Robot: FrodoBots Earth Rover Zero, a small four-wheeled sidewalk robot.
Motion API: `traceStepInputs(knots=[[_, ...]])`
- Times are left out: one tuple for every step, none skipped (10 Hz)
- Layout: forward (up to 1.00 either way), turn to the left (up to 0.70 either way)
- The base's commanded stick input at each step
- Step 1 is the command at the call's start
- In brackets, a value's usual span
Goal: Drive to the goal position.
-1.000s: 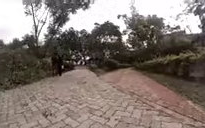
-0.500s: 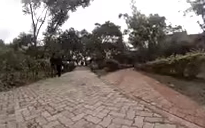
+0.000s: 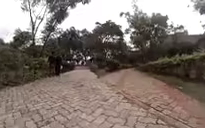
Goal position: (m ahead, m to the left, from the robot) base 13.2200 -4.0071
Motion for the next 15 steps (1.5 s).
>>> traceStepInputs(knots=[[0.7, -0.35], [0.7, -0.35], [0.7, -0.35], [0.7, -0.35], [0.7, -0.35], [0.7, -0.35], [0.7, -0.35], [0.7, -0.35], [0.7, -0.35], [0.7, -0.35], [0.7, -0.35], [0.7, -0.35], [0.7, -0.35], [0.7, -0.35], [0.7, -0.17]])
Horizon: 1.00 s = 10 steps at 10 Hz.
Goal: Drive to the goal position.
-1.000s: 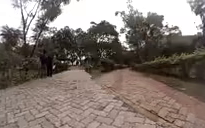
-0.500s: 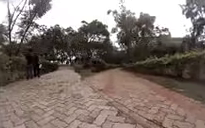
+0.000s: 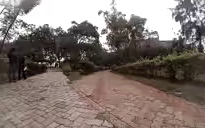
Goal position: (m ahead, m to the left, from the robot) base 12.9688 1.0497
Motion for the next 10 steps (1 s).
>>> traceStepInputs(knots=[[0.7, 0.0], [0.7, 0.0], [0.7, 0.0], [0.7, 0.0], [0.7, 0.0], [0.7, 0.0], [0.7, 0.0], [0.7, 0.0], [0.7, 0.0], [0.7, 0.0]])
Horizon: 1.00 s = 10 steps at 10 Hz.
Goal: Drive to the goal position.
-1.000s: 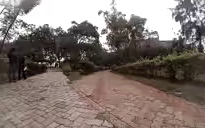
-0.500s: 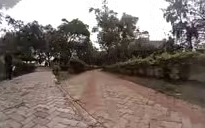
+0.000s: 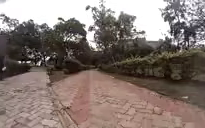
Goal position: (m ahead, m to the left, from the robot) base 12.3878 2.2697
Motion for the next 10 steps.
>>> traceStepInputs(knots=[[0.7, 0.0], [0.7, 0.0], [0.7, 0.0], [0.7, 0.0], [0.7, 0.0], [0.7, 0.0], [0.7, 0.0], [0.7, 0.0], [0.7, 0.0], [0.7, 0.0]])
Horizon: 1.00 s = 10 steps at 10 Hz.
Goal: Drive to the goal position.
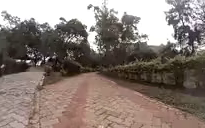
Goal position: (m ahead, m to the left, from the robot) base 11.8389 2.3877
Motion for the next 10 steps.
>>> traceStepInputs(knots=[[0.7, 0.0], [0.7, 0.0], [0.7, 0.0], [0.7, 0.0], [0.7, 0.0], [0.7, 0.0], [0.7, 0.0], [0.7, 0.0], [0.7, 0.0], [0.7, 0.0]])
